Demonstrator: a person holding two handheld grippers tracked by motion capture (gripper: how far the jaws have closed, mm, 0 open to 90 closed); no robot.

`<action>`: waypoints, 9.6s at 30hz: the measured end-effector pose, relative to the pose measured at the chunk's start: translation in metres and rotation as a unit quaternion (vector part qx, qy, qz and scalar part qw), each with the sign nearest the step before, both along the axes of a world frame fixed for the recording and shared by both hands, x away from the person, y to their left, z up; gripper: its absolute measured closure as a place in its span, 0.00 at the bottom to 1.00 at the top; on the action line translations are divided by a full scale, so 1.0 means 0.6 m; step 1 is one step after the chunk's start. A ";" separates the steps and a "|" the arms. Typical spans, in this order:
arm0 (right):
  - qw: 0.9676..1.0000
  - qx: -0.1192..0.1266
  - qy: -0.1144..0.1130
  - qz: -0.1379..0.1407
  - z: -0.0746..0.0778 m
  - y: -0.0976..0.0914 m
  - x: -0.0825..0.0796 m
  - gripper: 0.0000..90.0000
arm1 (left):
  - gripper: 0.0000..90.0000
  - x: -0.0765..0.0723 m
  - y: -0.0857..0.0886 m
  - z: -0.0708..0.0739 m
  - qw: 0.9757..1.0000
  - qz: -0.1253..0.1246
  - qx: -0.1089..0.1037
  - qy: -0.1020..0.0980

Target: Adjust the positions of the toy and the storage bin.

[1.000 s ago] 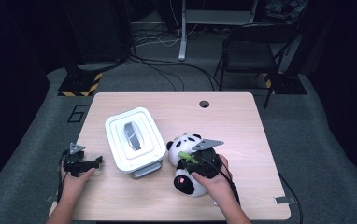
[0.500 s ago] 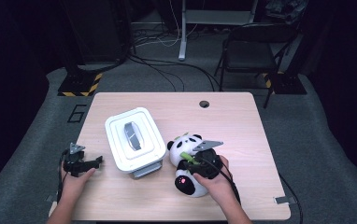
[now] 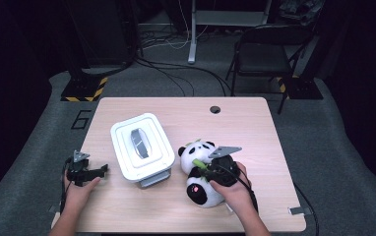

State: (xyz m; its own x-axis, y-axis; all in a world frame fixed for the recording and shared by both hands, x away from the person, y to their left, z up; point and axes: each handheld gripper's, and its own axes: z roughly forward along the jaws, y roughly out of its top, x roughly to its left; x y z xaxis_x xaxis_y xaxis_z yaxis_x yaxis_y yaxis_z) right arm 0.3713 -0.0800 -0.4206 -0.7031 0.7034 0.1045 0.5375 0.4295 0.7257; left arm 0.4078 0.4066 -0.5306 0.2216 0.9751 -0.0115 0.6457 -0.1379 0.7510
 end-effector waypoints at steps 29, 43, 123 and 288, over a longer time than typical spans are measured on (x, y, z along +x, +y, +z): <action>0.998 -0.006 -0.005 -0.059 0.005 -0.085 0.006 0.76 | 0.16 0.000 0.000 0.000 1.000 0.001 -0.001 0.000; 0.998 0.010 0.007 -0.060 0.001 -0.088 0.007 0.67 | 0.21 -0.002 0.001 0.002 1.000 -0.002 -0.001 -0.003; 0.998 0.045 -0.023 -0.047 0.037 -0.047 -0.009 0.46 | 0.55 -0.023 -0.177 0.202 0.993 -0.101 -0.057 -0.034; 0.998 0.063 0.012 0.029 0.008 0.013 -0.021 0.46 | 0.75 0.016 -0.241 0.270 0.989 -0.129 -0.037 -0.066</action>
State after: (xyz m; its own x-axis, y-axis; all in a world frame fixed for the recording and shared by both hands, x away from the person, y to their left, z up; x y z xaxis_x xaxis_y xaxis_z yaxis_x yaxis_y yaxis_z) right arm 0.3585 -0.0719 -0.4158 -0.7382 0.6423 0.2063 0.5319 0.3661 0.7636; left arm 0.4174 0.2620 -0.3684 0.4666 0.8838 -0.0342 0.4919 -0.2272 0.8405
